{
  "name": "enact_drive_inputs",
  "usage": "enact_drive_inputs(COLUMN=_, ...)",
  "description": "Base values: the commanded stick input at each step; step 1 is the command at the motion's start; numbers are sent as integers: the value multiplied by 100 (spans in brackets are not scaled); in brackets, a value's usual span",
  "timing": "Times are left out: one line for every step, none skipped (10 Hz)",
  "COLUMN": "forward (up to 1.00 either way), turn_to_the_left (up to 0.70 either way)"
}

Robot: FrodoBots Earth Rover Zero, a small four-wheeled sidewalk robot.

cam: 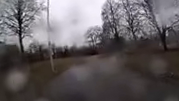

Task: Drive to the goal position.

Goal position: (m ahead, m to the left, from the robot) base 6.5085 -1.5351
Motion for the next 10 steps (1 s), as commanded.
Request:
enact_drive_inputs(forward=85, turn_to_the_left=0)
enact_drive_inputs(forward=85, turn_to_the_left=0)
enact_drive_inputs(forward=85, turn_to_the_left=0)
enact_drive_inputs(forward=85, turn_to_the_left=0)
enact_drive_inputs(forward=85, turn_to_the_left=0)
enact_drive_inputs(forward=85, turn_to_the_left=0)
enact_drive_inputs(forward=85, turn_to_the_left=0)
enact_drive_inputs(forward=85, turn_to_the_left=0)
enact_drive_inputs(forward=85, turn_to_the_left=0)
enact_drive_inputs(forward=85, turn_to_the_left=0)
